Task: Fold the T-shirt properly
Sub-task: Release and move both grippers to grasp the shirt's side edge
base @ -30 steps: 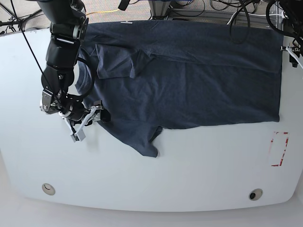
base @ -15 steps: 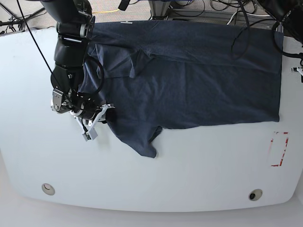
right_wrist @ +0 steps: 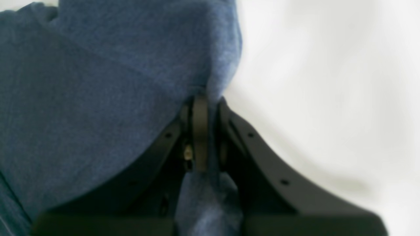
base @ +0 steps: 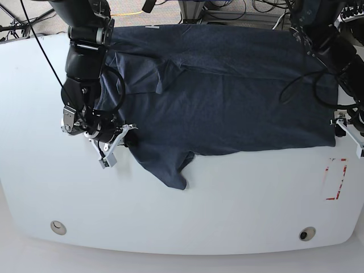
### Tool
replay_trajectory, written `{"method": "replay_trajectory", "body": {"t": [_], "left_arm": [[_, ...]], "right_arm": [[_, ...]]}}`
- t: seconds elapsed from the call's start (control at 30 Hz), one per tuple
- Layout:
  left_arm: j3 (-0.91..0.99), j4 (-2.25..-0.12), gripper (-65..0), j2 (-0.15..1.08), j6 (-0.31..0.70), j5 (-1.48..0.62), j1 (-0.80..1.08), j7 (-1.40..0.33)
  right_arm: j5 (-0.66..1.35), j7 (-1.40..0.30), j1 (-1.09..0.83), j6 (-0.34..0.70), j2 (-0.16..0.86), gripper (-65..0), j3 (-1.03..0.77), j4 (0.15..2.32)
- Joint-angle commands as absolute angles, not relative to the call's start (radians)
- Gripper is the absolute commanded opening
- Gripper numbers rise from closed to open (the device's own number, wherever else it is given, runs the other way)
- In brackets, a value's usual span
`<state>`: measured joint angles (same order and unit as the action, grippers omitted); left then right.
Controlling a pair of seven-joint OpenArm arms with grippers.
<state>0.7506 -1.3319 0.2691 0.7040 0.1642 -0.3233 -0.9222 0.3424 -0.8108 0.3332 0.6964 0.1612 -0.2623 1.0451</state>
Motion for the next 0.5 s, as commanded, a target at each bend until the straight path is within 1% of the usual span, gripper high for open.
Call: {"method": "replay_trajectory", "body": {"t": [0.0,0.13,0.23,0.33,0.47], "left_arm": [[0.750,-1.218,-18.5,0.292,0.698,0.160,-0.380,-0.832],[0.754,-1.058,-18.5,0.300,0.698,0.160,-0.420,-0.763],[0.753,-0.986,-18.2,0.300,0.687,0.160,-0.423,-0.699],[0.750,-0.957,-18.2,0.300,0.687,0.160,-0.423,-0.651],[0.750,-0.944,-18.2,0.311,0.684,0.160,-0.423,-0.645]], "right_arm": [[0.352,-0.799,0.358,0.698,0.170,-65.0,-0.265,1.063],[0.351,-0.799,0.355,0.698,0.170,-65.0,-0.269,1.061],[0.355,-0.799,0.355,0.698,0.183,-65.0,-0.266,1.061],[0.361,-0.802,0.355,0.698,0.185,-65.0,-0.266,1.064],[0.357,-0.802,0.354,0.698,0.186,-65.0,-0.269,1.063]]}}
